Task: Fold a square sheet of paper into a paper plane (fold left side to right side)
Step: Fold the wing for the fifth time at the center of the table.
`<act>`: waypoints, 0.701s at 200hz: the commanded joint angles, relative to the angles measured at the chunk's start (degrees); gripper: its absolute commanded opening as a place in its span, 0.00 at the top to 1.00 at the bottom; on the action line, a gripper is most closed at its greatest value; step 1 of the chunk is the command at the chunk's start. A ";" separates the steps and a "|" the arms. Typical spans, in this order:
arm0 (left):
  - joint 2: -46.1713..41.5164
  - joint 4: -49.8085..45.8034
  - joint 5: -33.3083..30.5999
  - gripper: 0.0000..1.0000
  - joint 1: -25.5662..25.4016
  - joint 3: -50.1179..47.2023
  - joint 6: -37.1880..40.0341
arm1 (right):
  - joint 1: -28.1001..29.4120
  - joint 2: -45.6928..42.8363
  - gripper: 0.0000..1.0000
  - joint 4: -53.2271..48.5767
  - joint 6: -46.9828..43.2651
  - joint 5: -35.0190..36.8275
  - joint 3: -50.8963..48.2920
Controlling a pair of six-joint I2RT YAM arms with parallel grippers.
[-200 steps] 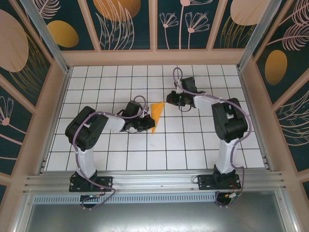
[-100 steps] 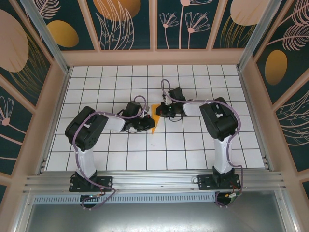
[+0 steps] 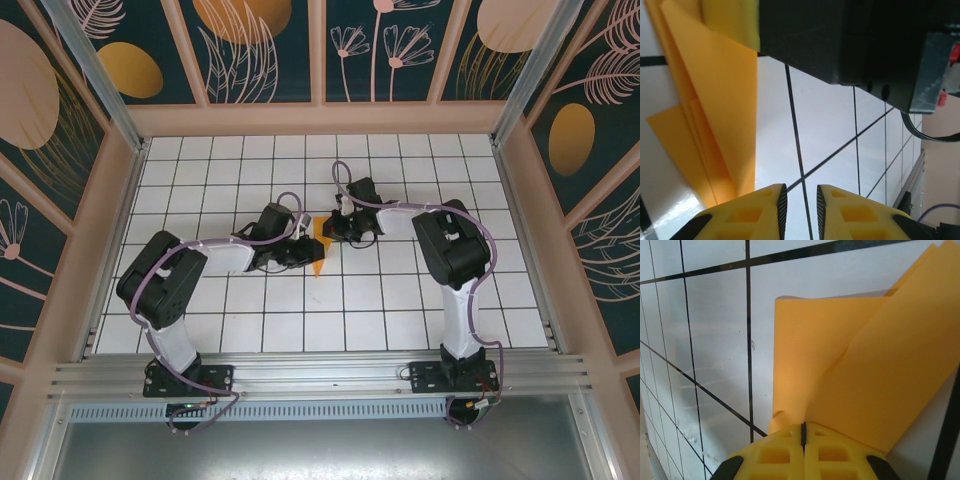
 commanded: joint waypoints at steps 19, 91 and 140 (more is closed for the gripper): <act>1.53 1.81 5.47 0.76 -1.12 -0.94 -0.32 | 0.01 2.54 0.99 -3.84 -0.55 3.81 0.50; 4.53 -0.14 1.98 0.79 -1.18 -1.32 0.14 | 0.23 2.64 0.99 -5.57 -1.37 5.04 1.04; 3.90 0.21 1.04 0.80 -1.18 -2.32 -0.40 | 0.23 3.00 0.99 -6.54 -1.87 5.78 1.39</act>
